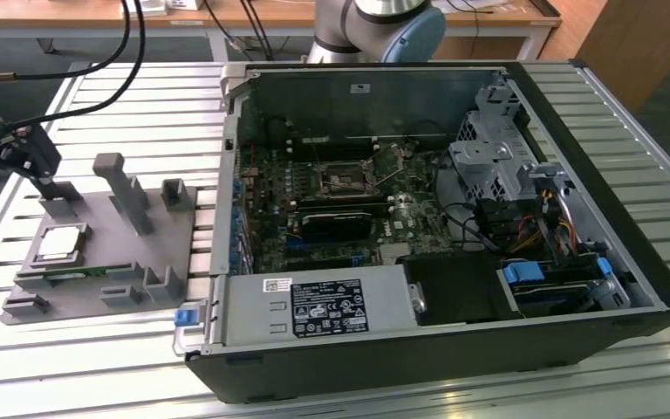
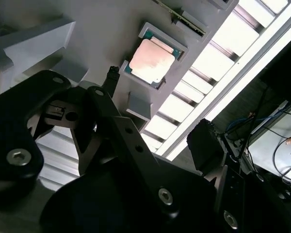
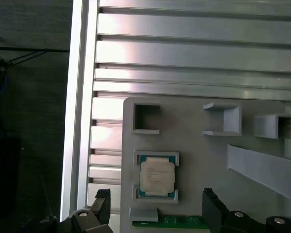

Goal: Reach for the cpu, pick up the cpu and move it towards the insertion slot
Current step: 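Pick up the cpu and move it towards the insertion slot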

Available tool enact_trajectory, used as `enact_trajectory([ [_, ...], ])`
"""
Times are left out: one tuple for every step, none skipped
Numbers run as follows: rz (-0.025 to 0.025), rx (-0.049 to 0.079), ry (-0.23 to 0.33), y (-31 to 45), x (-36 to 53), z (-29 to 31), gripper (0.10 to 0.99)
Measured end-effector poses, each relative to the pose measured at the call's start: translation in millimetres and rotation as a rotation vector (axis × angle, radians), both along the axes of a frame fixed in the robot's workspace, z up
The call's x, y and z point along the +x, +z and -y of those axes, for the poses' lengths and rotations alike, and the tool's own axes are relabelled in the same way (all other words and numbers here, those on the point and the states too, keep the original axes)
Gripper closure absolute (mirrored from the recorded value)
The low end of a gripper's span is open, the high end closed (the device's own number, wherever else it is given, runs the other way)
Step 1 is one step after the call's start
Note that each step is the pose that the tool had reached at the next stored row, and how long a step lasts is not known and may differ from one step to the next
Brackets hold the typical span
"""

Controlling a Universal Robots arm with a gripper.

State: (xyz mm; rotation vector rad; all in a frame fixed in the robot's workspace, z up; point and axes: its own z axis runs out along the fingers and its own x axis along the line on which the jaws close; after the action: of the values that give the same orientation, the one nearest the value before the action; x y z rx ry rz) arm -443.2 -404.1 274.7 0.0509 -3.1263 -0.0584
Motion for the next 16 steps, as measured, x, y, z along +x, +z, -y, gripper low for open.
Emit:
enact_trajectory([
  [0.0007,0.000,0.000,-1.5,0.0,0.0,0.251],
  [0.0013,0.000,0.000,-3.2,0.0,0.0,0.251],
  [0.0015,0.000,0.000,-4.9,0.0,0.0,0.251],
  [0.0017,0.000,0.000,-6.7,-0.1,0.0,0.251],
  [0.0018,0.000,0.000,-8.5,-0.1,0.0,0.251],
  [0.0017,0.000,0.000,-10.5,-0.1,0.0,0.251],
  [0.0017,0.000,0.000,-12.3,-0.1,0.0,0.251],
  [0.0017,0.000,0.000,-14.1,-0.1,0.0,0.251],
  [0.0017,0.000,0.000,-15.8,-0.1,0.0,0.251],
  [0.0018,0.000,0.000,-17.7,-0.1,0.0,0.251],
  [0.0018,0.000,0.001,-19.5,-0.1,0.0,0.251],
  [0.0018,0.000,0.002,-21.3,-0.1,0.0,0.251],
  [0.0018,0.000,0.004,-23.1,-0.1,0.0,0.251],
  [0.0017,0.000,0.008,-24.9,-0.1,0.1,0.251],
  [0.0018,0.000,0.014,-26.7,-0.1,0.1,0.251],
  [0.0017,0.000,0.021,-28.7,-0.1,0.2,0.251],
])
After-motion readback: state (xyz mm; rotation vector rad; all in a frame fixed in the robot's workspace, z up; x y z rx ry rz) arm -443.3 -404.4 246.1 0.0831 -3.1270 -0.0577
